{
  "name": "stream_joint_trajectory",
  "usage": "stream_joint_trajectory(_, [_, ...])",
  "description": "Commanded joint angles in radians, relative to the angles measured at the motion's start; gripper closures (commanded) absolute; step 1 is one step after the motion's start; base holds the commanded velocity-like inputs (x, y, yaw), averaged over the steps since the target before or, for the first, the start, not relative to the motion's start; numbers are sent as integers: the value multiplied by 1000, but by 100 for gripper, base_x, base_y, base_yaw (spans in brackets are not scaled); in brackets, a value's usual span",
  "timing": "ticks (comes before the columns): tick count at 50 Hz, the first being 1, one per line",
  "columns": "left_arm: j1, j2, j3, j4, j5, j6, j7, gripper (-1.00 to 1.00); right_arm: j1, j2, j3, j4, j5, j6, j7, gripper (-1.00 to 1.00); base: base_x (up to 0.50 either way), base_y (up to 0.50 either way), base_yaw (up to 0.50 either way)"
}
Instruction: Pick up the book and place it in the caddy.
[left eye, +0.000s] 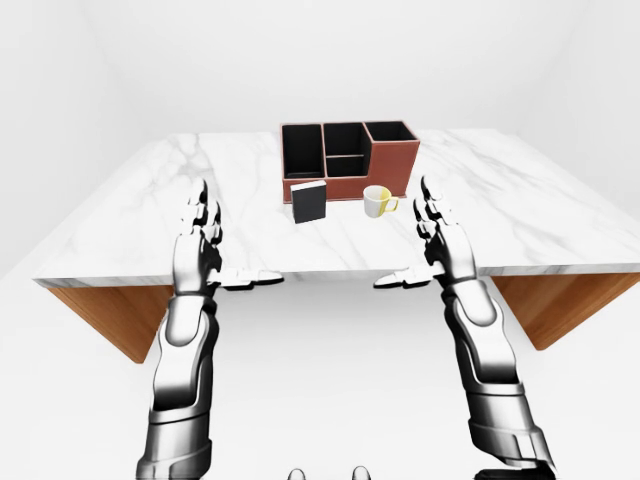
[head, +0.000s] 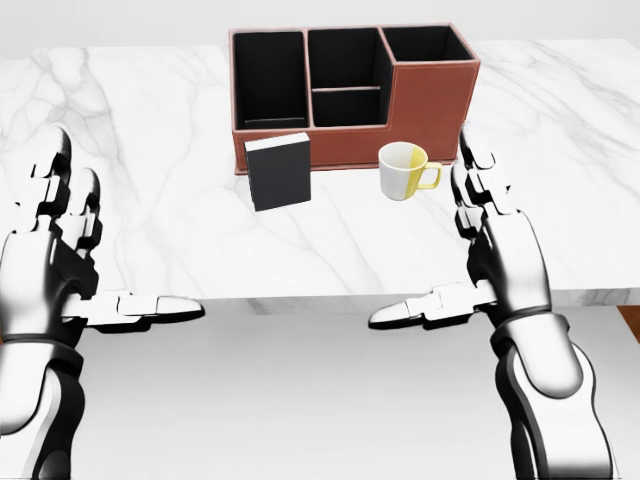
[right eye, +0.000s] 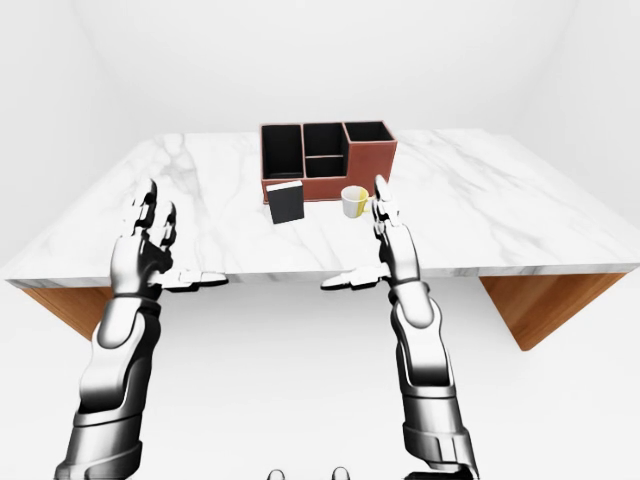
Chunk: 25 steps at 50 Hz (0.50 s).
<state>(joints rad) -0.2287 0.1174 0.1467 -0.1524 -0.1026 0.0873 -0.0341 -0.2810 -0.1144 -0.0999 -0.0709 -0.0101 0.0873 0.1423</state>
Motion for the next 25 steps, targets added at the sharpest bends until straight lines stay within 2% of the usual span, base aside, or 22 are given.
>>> stream_joint_trajectory(1, [-62, 31, 24, -40, -19, 0, 5, -100, -72, -15, -5, -34, 19, 0, 30, -100, 0, 0, 0])
stream_joint_trajectory(5, [-57, 34, 24, -66, -19, 0, 4, -100, -75, -13, -1, -63, 43, 0, 56, -100, 0, 0, 0])
stream_joint_trajectory(21, [-40, 35, 32, -87, -9, 0, -6, -100, -80, 1, 27, -54, 22, 0, 57, -100, 0, 0, 0])
stream_joint_trajectory(25, [-38, 34, 29, -86, -3, 0, -9, -100, -72, 6, 33, -54, 9, 0, 64, -100, 0, 50, 0])
